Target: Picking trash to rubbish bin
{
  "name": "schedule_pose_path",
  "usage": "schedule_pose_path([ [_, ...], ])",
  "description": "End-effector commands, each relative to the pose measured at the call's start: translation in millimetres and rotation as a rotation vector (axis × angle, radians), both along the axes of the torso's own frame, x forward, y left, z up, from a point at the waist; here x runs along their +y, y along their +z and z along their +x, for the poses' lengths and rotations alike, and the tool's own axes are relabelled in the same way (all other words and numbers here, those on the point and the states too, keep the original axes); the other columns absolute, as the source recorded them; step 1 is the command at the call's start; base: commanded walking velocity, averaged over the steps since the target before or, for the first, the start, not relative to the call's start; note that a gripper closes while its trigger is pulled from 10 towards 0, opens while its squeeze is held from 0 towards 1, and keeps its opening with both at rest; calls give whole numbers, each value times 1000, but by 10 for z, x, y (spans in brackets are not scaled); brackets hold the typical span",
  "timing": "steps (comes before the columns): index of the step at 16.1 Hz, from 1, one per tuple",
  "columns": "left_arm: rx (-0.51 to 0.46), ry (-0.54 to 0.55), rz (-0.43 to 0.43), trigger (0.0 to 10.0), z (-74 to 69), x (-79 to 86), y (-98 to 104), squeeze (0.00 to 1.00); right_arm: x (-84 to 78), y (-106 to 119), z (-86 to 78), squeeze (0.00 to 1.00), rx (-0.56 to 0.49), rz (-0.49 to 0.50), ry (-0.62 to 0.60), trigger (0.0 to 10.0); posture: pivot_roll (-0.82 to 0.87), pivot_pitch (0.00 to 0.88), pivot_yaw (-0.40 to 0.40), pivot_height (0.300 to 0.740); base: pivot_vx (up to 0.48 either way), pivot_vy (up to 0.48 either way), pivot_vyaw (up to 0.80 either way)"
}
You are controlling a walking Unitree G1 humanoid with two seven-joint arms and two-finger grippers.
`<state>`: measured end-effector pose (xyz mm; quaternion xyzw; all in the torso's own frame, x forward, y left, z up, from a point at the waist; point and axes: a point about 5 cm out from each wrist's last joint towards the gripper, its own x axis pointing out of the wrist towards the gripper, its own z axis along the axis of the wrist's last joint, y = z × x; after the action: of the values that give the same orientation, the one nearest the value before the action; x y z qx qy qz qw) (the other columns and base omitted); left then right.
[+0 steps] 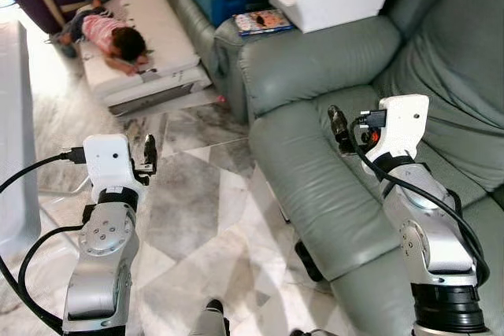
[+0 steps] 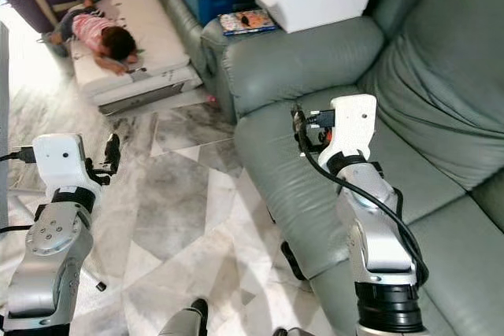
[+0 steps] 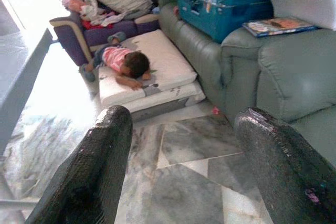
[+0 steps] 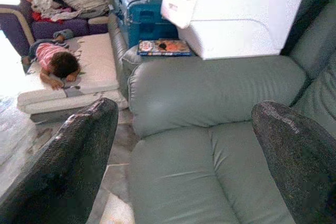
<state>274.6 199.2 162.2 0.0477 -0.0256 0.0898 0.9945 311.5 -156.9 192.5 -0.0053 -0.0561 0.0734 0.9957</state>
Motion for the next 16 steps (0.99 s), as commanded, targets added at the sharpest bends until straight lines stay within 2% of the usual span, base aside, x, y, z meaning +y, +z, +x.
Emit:
schedule_pose_path([
  [1, -8, 28, 14, 10000, -19, 53, 49, 0, 15, 27, -38, 0, -6, 10, 0, 10000, 71, 162, 4, 740, 0, 0, 800],
  [11, -3, 58, 8, 10000, -27, 97, 64, 0, 62, 68, -21, 0, -12, 19, 19, 10000, 79, 169, 3, 740, 0, 0, 800],
  [16, -34, 38, 20, 10000, -29, 30, 108, 0, 84, 130, -53, 0, -41, 37, 45, 10000, 67, 162, 3, 740, 0, 0, 800],
])
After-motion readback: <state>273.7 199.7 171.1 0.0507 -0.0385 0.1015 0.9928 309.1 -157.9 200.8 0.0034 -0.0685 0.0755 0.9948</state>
